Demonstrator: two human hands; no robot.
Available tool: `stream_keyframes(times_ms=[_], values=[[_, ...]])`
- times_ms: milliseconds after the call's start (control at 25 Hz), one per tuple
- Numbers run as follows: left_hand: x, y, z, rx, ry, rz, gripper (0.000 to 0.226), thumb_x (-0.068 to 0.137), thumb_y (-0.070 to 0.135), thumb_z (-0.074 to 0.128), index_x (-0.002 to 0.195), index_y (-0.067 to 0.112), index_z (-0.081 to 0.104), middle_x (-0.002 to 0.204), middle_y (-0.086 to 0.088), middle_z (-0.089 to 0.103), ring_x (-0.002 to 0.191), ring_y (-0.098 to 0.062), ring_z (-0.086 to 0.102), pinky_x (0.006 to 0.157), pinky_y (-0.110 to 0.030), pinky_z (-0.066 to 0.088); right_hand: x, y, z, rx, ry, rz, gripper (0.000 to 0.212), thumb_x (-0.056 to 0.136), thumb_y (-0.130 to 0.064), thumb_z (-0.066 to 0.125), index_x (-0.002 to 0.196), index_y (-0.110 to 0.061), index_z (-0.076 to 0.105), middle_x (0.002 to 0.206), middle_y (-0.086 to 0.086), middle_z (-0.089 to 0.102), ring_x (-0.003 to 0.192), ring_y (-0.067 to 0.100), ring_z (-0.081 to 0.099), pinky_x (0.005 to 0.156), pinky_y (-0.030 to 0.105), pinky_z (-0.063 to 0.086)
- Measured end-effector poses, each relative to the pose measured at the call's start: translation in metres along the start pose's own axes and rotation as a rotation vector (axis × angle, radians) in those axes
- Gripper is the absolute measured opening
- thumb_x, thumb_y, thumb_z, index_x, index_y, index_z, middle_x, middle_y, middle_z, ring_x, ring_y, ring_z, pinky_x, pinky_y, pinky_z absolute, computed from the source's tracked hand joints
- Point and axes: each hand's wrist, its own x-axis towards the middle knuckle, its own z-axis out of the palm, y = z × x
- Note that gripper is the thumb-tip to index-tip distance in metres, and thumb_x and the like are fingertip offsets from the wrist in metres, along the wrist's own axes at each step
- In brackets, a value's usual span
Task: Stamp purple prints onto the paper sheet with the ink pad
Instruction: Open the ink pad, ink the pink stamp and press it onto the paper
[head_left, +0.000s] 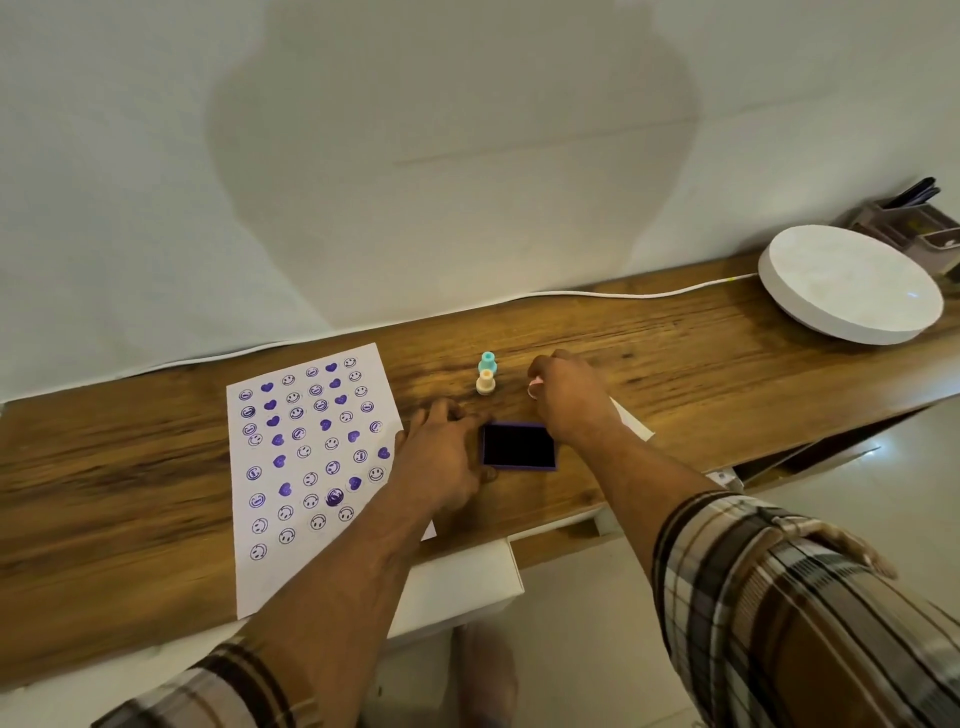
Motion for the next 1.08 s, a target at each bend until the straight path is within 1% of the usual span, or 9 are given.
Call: stream_keyframes(times_ms=[120,200,280,360,440,600,720,920,1080], values=[[-0.005,0.006,-0.007,0.017,-0.038,0.001,0.086,0.077,0.058,0.077,0.151,0.047,0.034,0.154,0.002,0.037,0.139,-0.03,0.036,0.11,-0.047,0.04,-0.008,0.0,0.0,0.266,0.146,0.045,0.038,0.09,-0.012,0.077,0.125,-0.024,0.07,0.123,0.003,0.071,0.106,0.024,0.065,0.08,0.035,0.055],[-0.011,0.017,-0.016,-0.183,0.023,-0.021,0.086,0.08,0.054,0.077,0.153,0.04,0.034,0.153,-0.001,0.042,0.138,-0.03,0.042,0.107,-0.045,0.045,-0.018,-0.004,-0.006,0.596,0.181,0.136,0.026,0.093,-0.017,0.077,0.117,-0.026,0.074,0.116,-0.002,0.075,0.102,0.018,0.068,0.079,0.032,0.053],[-0.017,0.033,-0.029,-0.506,0.159,-0.048,0.076,0.084,0.039,0.079,0.151,0.035,0.043,0.146,0.004,0.053,0.128,-0.02,0.054,0.099,-0.031,0.051,-0.031,-0.008,-0.016,0.939,0.118,0.213,0.02,0.09,-0.019,0.082,0.108,-0.025,0.076,0.107,-0.004,0.078,0.097,0.015,0.072,0.085,0.036,0.06],[-0.024,0.05,-0.044,-0.711,0.217,-0.064,0.065,0.088,0.027,0.078,0.146,0.034,0.051,0.13,0.013,0.063,0.108,-0.002,0.063,0.079,-0.012,0.051,-0.045,-0.009,-0.026,1.164,0.034,0.226,0.016,0.087,-0.014,0.083,0.102,-0.02,0.078,0.097,-0.002,0.081,0.09,0.016,0.077,0.085,0.039,0.064],[-0.029,0.058,-0.055,-0.758,0.242,-0.076,0.057,0.089,0.024,0.077,0.141,0.033,0.057,0.119,0.016,0.068,0.095,0.005,0.063,0.069,-0.01,0.048,-0.056,-0.008,-0.035,1.306,-0.035,0.185,0.014,0.087,-0.007,0.081,0.098,-0.015,0.079,0.093,0.001,0.082,0.091,0.019,0.079,0.081,0.036,0.065],[-0.036,0.063,-0.067,-0.738,0.252,-0.059,0.043,0.09,0.019,0.076,0.131,0.028,0.067,0.117,0.009,0.074,0.105,-0.007,0.067,0.072,-0.013,0.043,-0.066,-0.007,-0.047,1.376,-0.128,0.115,0.016,0.089,-0.002,0.078,0.104,-0.008,0.078,0.101,0.007,0.081,0.096,0.023,0.078,0.078,0.033,0.065],[-0.041,0.067,-0.071,-0.705,0.279,-0.019,0.042,0.092,0.02,0.074,0.133,0.025,0.066,0.116,0.007,0.075,0.101,-0.005,0.067,0.075,-0.012,0.045,-0.069,-0.007,-0.049,1.408,-0.135,0.088,0.019,0.088,-0.002,0.078,0.106,-0.008,0.077,0.103,0.008,0.081,0.096,0.023,0.078,0.084,0.04,0.065],[-0.047,0.064,-0.074,-0.654,0.307,-0.004,0.036,0.092,0.023,0.073,0.128,0.026,0.069,0.109,0.011,0.075,0.093,0.0,0.067,0.067,-0.006,0.047,-0.075,-0.011,-0.042,1.55,-0.198,0.221,0.015,0.09,-0.009,0.077,0.105,-0.008,0.077,0.101,0.011,0.081,0.096,0.026,0.079,0.092,0.047,0.062],[-0.047,0.059,-0.074,-0.83,0.224,-0.047,0.028,0.091,0.027,0.075,0.119,0.027,0.074,0.108,0.008,0.078,0.097,-0.01,0.073,0.081,-0.025,0.06,-0.08,-0.016,-0.031,1.563,-0.153,0.241,0.02,0.089,-0.011,0.079,0.108,-0.009,0.077,0.106,0.01,0.081,0.097,0.024,0.078,0.091,0.045,0.063]])
